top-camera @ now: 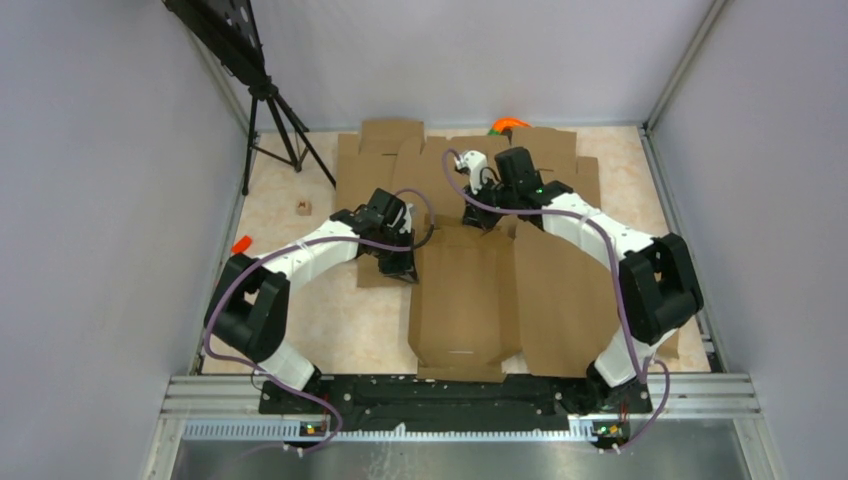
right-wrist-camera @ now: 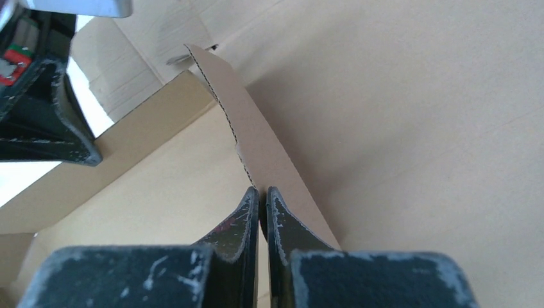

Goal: Fold the paper box

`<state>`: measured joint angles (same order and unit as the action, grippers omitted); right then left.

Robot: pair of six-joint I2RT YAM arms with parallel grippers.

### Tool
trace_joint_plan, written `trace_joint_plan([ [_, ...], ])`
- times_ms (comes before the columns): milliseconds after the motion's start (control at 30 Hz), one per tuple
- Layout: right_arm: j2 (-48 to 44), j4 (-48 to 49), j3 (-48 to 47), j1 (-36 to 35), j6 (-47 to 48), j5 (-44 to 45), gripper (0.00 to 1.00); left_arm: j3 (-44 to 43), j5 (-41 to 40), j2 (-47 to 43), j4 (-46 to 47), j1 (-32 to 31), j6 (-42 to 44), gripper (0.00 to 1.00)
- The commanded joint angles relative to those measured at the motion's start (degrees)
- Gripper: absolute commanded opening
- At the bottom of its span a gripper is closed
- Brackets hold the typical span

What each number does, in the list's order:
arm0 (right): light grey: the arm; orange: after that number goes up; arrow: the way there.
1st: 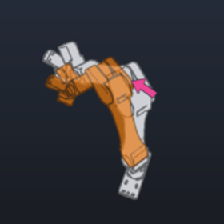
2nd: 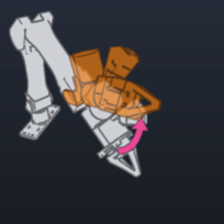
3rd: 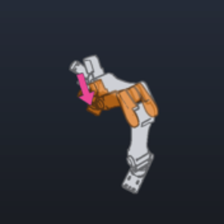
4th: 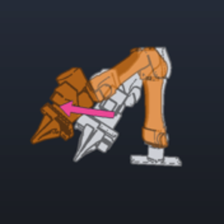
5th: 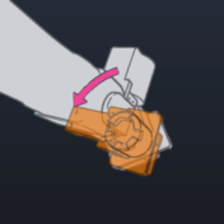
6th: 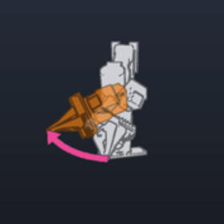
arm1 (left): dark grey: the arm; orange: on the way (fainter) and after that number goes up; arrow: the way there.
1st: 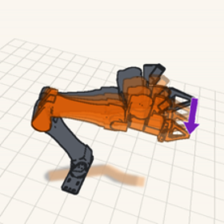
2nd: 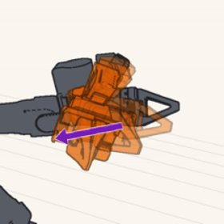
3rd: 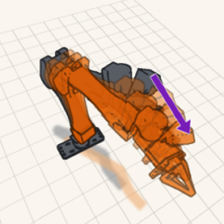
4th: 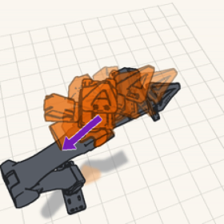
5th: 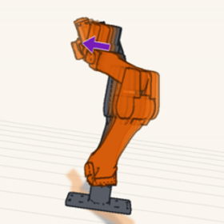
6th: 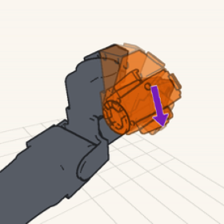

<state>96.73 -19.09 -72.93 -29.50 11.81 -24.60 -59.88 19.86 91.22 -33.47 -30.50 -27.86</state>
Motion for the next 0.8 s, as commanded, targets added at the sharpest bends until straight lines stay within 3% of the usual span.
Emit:
trace_joint_plan([
  [0,-5.27,2.55,2.99,-0.64,-4.69,-5.33,0.00,0.05,1.33,-1.76,4.32,-0.64,-1.13,0.00],
  [433,-8.12,3.02,9.29,-3.35,-7.83,-4.60,0.00,1.59,1.59,-2.36,6.29,-0.74,-1.94,0.00],
  [667,-8.65,3.01,10.36,-3.46,-8.03,-3.58,0.22,1.92,2.22,-2.58,7.22,-0.76,-2.02,0.00],
  [767,-8.30,2.90,10.26,-3.46,-8.11,-2.88,0.25,1.99,2.29,-2.47,7.28,-0.75,-1.95,0.00],
])
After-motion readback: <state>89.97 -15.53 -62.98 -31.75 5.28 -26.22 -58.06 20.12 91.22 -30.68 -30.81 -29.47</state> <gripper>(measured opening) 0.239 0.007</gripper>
